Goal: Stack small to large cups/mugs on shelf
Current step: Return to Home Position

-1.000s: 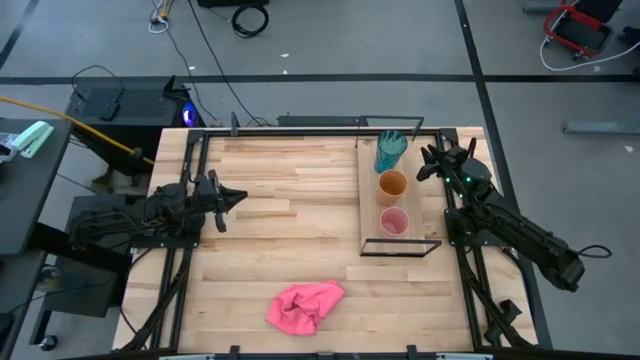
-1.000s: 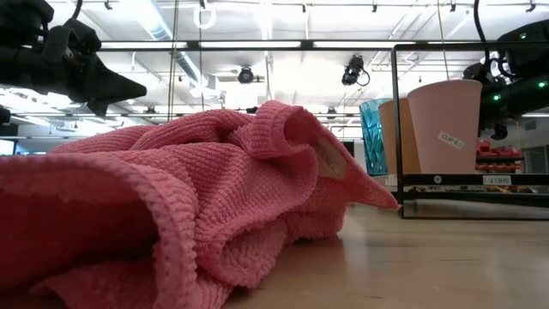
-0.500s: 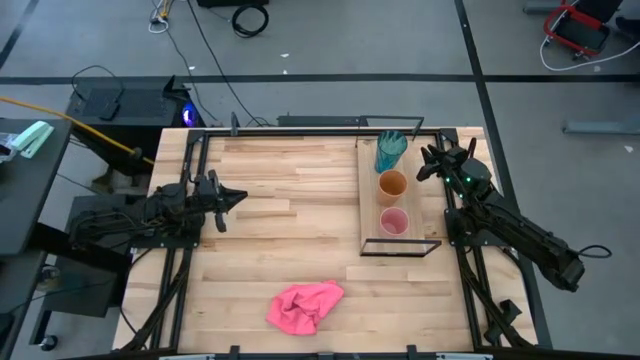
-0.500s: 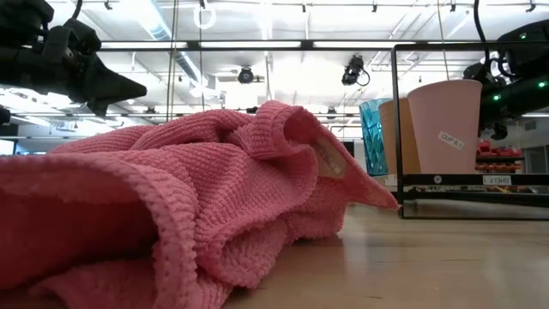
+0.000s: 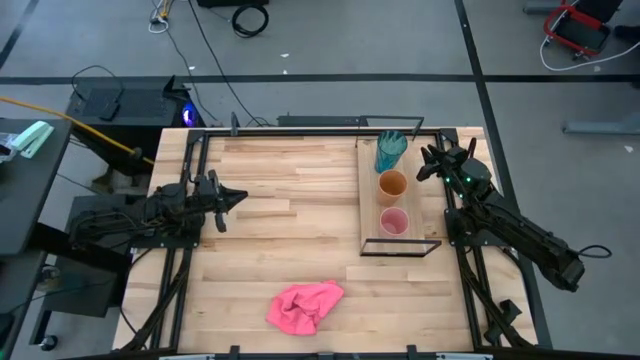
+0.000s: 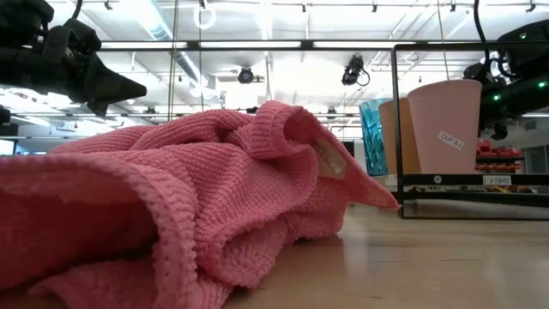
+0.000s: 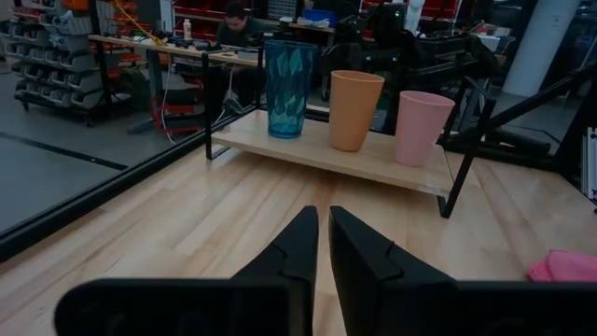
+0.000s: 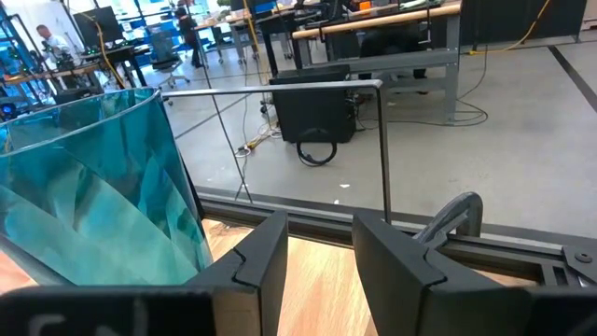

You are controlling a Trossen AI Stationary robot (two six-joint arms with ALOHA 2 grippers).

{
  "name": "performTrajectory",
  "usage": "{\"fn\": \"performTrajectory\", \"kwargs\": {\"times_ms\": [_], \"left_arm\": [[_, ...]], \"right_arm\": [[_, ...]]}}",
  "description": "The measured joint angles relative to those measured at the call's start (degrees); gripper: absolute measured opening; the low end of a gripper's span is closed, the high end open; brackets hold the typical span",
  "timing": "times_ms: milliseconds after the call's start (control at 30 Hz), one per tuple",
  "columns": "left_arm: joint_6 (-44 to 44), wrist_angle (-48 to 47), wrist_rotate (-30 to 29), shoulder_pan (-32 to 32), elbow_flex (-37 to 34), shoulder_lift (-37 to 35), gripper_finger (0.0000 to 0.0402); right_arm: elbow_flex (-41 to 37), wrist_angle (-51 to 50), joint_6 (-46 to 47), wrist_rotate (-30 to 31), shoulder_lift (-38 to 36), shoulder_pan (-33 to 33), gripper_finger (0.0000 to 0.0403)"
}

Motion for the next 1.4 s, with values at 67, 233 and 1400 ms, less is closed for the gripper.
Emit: {"fn": "performTrajectory", "kwargs": {"times_ms": [67, 233, 1400], "left_arm": [[0.0, 0.0, -0.01, 0.0, 0.0, 0.0, 0.0036], [-0.02, 0.0, -0.02, -0.02, 0.0, 0.0, 0.003], [-0.02, 0.0, 0.0, -0.02, 0.0, 0.0, 0.0036]], "right_arm": [[0.0, 0.0, 0.0, 0.0, 0.0, 0.0, 0.013], [0.0, 0.0, 0.0, 0.0, 0.0, 0.0, 0.013], [0.0, 0.01, 0.01, 0.0, 0.0, 0.0, 0.013]]}}
